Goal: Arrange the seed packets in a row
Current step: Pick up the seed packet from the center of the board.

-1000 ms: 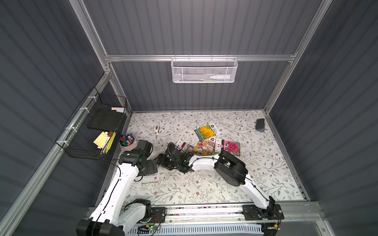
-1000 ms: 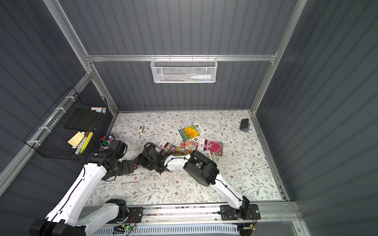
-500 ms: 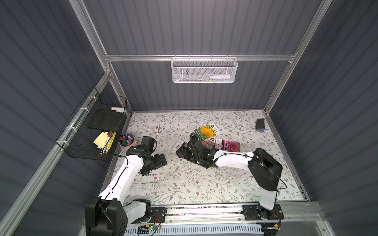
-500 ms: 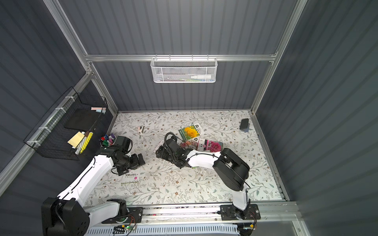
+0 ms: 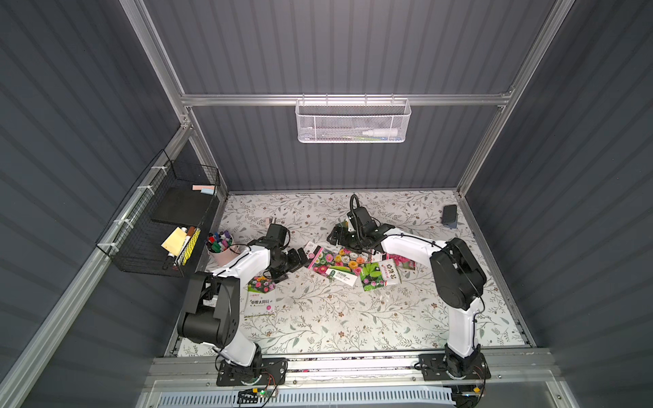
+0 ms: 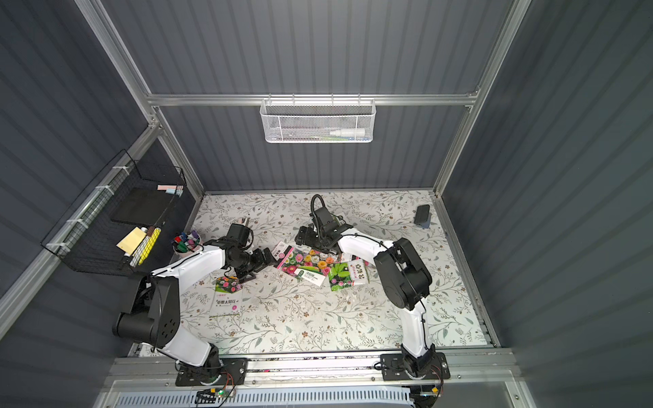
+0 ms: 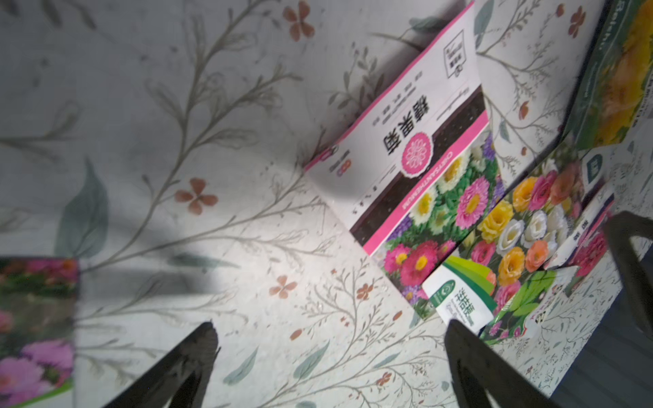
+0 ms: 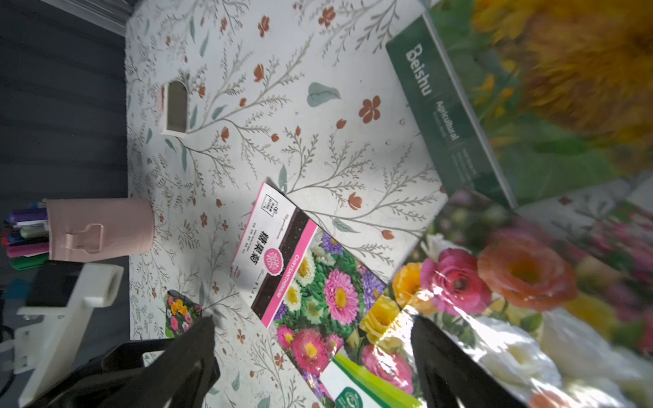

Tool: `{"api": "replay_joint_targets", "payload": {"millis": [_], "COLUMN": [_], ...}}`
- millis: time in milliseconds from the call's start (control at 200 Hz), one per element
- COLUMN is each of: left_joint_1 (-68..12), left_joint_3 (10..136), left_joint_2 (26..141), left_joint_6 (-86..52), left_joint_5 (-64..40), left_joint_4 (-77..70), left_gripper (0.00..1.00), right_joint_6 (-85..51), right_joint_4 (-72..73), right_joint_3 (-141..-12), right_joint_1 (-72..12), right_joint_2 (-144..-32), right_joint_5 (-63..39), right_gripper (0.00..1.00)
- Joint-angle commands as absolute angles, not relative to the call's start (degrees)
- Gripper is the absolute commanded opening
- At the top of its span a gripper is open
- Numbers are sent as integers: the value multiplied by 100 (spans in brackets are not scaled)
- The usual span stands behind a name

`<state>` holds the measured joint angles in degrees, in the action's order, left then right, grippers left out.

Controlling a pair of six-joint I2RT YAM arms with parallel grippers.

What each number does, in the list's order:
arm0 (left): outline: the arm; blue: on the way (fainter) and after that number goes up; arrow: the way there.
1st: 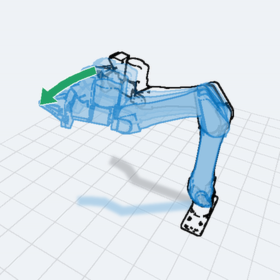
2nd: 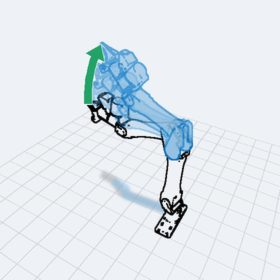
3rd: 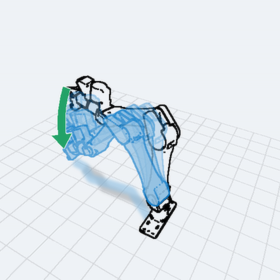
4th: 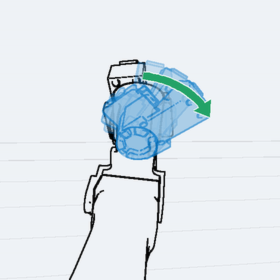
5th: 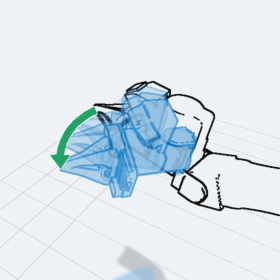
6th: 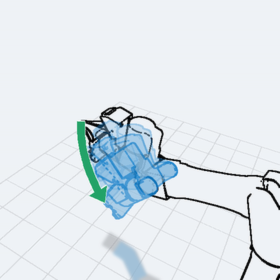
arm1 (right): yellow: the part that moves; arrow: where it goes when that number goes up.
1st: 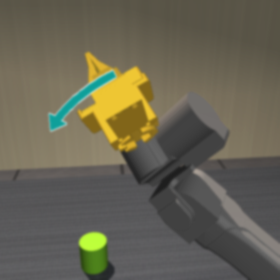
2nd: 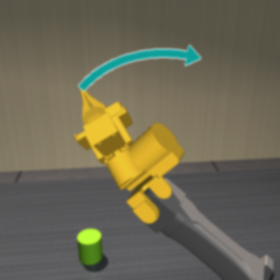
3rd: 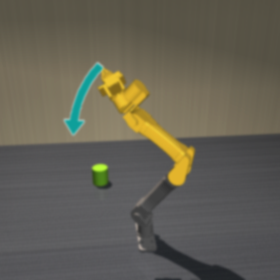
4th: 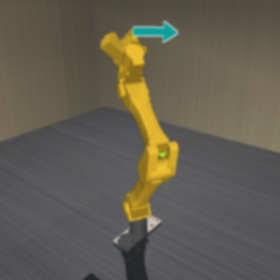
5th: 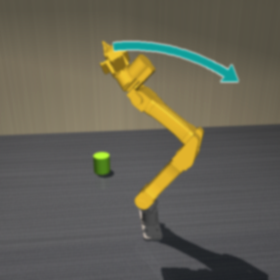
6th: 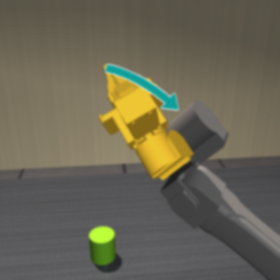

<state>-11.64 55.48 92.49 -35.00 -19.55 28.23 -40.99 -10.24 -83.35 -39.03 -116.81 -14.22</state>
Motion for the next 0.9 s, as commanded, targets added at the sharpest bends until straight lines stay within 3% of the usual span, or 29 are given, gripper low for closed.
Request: {"api": "replay_joint_targets", "payload": {"millis": [0,415,650,750,890], "left_joint_1": [-1160,-1143,-1003,-993,-992], "left_joint_3": [5695,6355,6558,6621,6633], "left_joint_2": [9474,10394,10900,11024,11101], "left_joint_6": [-3390,-2349,-2572,-2676,-2956], "left_joint_5": [-1880,-2562,-3388,-3711,-3945], "left_joint_4": [2523,2246,1697,1615,1431], "left_gripper": [99,99,99,93,71], "right_joint_6": [-3903,-4209,-4400,-4523,-4597], "right_joint_4": [-1321,-915,-714,-522,-434], "right_joint_3": [-8652,-8623,-8510,-8412,-8420], "right_joint_1": [-3845,-3760,-3641,-3559,-3521], "right_joint_2": [-12025,-12624,-12823,-12895,-13021], "right_joint_5": [-2125,-2590,-2831,-2966,-3069], "right_gripper": [89,88,88,88,88]}}
